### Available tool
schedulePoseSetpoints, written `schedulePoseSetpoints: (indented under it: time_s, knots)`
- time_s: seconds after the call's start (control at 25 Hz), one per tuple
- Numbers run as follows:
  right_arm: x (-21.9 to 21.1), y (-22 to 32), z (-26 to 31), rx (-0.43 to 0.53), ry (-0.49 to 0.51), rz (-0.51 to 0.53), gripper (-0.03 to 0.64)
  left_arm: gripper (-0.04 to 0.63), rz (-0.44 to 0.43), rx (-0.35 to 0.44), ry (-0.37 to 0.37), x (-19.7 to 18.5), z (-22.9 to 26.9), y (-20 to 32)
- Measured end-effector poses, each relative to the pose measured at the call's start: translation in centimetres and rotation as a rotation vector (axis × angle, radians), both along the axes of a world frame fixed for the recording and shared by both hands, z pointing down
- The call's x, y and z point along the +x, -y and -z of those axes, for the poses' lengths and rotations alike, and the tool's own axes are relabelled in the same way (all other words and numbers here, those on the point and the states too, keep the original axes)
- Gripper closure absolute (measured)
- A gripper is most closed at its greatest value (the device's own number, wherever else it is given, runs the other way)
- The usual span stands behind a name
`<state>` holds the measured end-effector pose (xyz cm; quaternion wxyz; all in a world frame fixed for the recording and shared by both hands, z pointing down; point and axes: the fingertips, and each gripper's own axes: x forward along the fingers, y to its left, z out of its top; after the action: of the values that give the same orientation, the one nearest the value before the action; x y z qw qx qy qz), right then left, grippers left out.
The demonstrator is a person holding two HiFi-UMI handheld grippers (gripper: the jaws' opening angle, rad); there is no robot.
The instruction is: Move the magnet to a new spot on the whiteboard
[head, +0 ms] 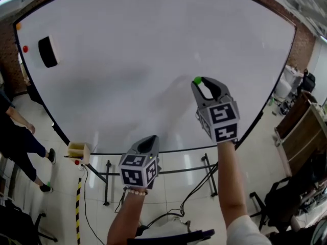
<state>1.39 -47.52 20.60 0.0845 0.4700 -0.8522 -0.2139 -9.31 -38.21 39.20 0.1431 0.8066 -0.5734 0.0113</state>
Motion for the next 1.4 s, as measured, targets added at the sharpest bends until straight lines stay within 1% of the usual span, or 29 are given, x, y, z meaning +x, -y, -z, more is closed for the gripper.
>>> schedulePoseSetpoints:
  time_s: [0.2,0.32,0.48,0.8,1.0,1.2,1.28,1.4]
  knots:
    - [-2.8,2.2,0.4,0.027,-0.070,-0.096,0.479,0.597,-0.073,0.030,-0.006,-2.0,1.6,0.2]
    - [-3.3,3.7,0.8,0.029,-0.096,-0.145,0.477,0.598,-0.106,0.036,-0.020,-2.9,1.9,0.6]
    - [-3.8,5.1,0.8,0.013,-0.118,-0.184,0.477,0.598,-0.134,0.039,-0.028,-3.6,2.0,1.0]
    - [-3.5,6.1,1.0,0.014,-0.142,-0.218,0.476,0.598,-0.162,0.030,-0.059,-3.1,0.9,1.0]
    - [-3.4,6.2,1.1,0.014,-0.151,-0.224,0.476,0.598,-0.163,0.030,-0.064,-2.9,0.9,0.7]
    - [-3.3,6.0,1.2,0.058,-0.179,-0.237,0.457,0.598,-0.159,0.029,-0.070,-2.8,0.8,0.4]
    - [-2.9,4.7,1.4,0.065,-0.146,-0.222,0.416,0.598,-0.156,0.031,-0.073,-3.1,0.7,0.1]
    - [-1.7,1.2,1.7,0.044,-0.003,-0.137,0.418,0.598,-0.149,0.029,-0.070,-4.1,0.2,-0.4]
